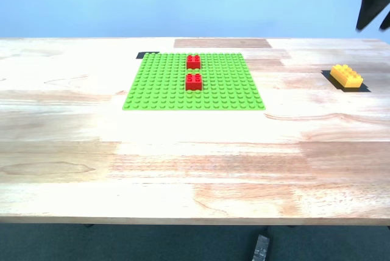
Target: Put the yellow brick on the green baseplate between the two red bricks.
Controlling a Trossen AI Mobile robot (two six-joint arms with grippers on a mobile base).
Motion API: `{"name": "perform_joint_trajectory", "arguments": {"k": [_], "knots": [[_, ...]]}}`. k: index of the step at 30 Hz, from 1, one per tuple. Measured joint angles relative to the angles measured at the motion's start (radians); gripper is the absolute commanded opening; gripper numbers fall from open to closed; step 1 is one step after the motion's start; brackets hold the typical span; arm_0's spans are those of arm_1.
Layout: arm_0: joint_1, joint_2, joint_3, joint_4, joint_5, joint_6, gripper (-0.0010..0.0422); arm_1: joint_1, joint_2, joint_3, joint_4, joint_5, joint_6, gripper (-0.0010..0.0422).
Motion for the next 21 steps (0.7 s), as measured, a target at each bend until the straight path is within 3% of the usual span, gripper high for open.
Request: {"name": "perform_joint_trajectory", "arguments": {"k": [21], "knots": [[0.0,0.0,-0.022,-0.002,0.0,0.011,0.0,0.002,0.242,-0.011,0.136,0.005,-0.003,0.0219]]}}
